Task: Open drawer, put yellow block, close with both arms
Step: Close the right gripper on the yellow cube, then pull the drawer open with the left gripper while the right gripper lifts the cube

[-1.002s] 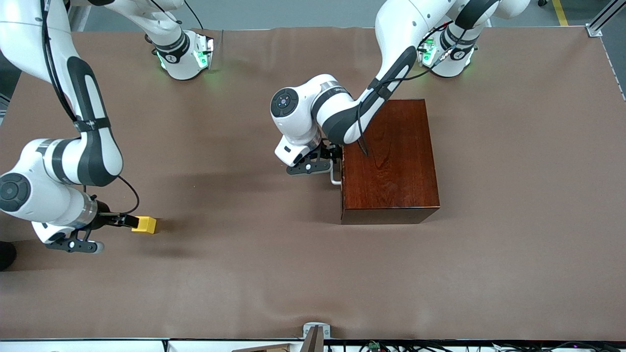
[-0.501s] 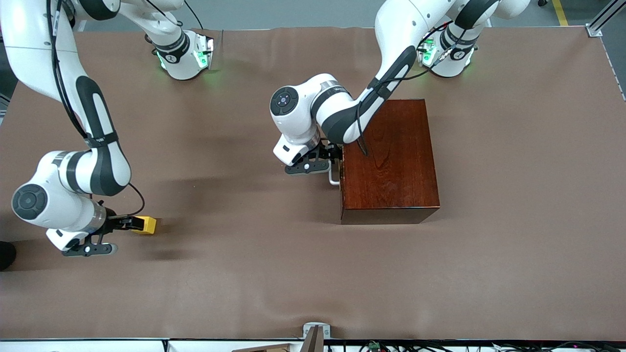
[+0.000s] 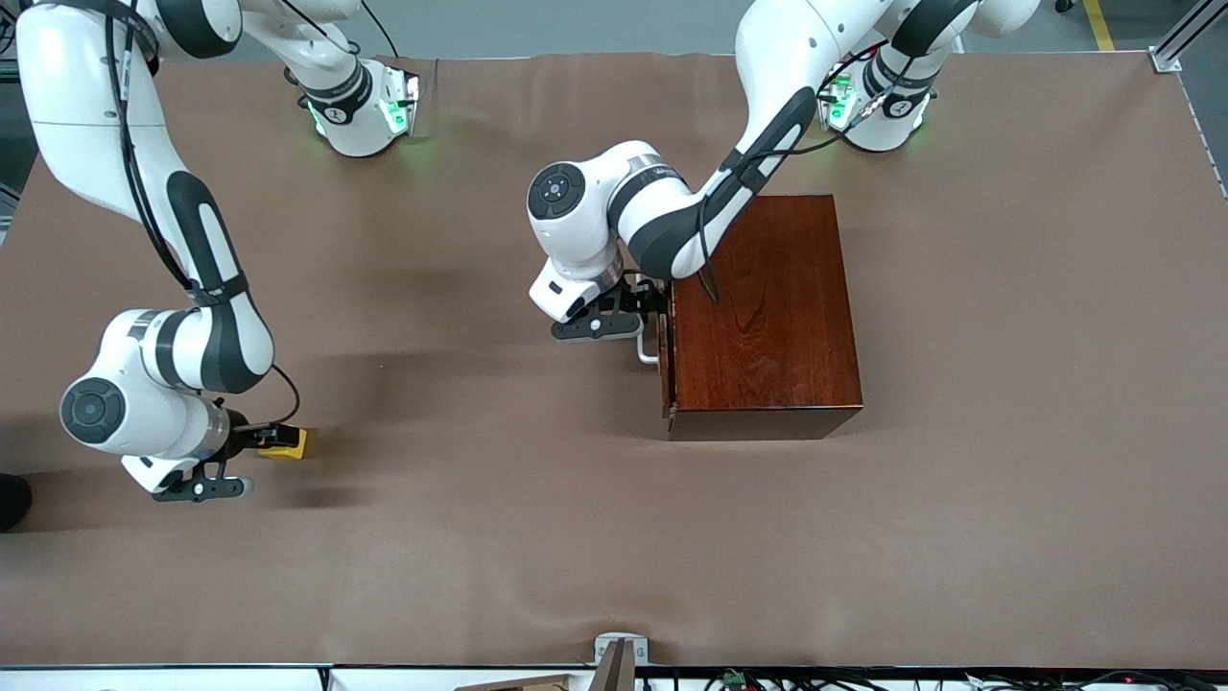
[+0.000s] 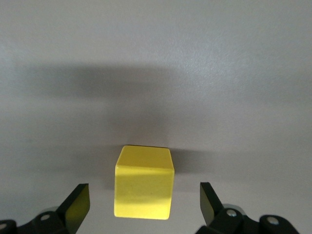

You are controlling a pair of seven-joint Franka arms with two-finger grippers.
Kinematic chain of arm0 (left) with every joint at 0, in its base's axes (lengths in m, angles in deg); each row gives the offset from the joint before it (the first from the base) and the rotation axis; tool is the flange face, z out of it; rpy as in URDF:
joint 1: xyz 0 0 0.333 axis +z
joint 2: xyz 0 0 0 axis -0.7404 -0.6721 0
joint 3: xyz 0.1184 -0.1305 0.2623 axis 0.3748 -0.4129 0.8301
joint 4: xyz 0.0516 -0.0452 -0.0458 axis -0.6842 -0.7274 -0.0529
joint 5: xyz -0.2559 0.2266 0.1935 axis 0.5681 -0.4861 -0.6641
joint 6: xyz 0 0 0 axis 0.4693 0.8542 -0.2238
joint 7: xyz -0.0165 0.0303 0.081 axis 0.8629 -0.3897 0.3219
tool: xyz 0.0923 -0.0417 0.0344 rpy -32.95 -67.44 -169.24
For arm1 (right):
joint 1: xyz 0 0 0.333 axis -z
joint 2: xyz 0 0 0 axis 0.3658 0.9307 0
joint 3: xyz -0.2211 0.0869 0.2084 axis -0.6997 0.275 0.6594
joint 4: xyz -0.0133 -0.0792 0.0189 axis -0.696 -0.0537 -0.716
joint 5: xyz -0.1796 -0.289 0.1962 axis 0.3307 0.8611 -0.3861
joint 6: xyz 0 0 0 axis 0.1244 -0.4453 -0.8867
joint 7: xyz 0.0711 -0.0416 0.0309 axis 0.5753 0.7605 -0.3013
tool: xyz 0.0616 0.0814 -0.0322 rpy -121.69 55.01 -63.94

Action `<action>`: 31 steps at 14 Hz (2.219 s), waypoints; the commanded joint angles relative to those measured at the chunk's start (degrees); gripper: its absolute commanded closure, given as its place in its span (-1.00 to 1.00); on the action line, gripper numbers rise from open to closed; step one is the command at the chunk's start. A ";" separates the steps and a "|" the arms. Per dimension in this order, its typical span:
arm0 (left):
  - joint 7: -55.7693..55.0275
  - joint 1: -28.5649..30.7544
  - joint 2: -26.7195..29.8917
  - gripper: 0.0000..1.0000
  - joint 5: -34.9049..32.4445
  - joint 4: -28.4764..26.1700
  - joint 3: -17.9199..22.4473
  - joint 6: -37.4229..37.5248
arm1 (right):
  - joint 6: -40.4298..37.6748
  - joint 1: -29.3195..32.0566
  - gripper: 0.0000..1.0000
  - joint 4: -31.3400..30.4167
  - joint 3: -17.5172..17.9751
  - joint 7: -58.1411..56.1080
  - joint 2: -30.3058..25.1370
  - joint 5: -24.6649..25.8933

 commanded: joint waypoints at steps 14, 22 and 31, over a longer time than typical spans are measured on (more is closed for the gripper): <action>-1.43 -0.58 -0.09 -1.00 -0.43 0.53 -0.99 -4.55 | 2.80 0.91 -0.56 0.21 0.64 -0.25 2.54 0.18; -1.60 -0.85 -0.35 -1.00 1.77 0.53 -0.99 -9.73 | 1.92 0.91 1.00 0.13 0.64 -0.86 2.37 0.27; -1.78 -1.55 -0.97 -1.00 6.87 0.45 -0.91 -15.97 | 2.01 0.82 1.00 4.95 0.38 -19.38 0.87 0.88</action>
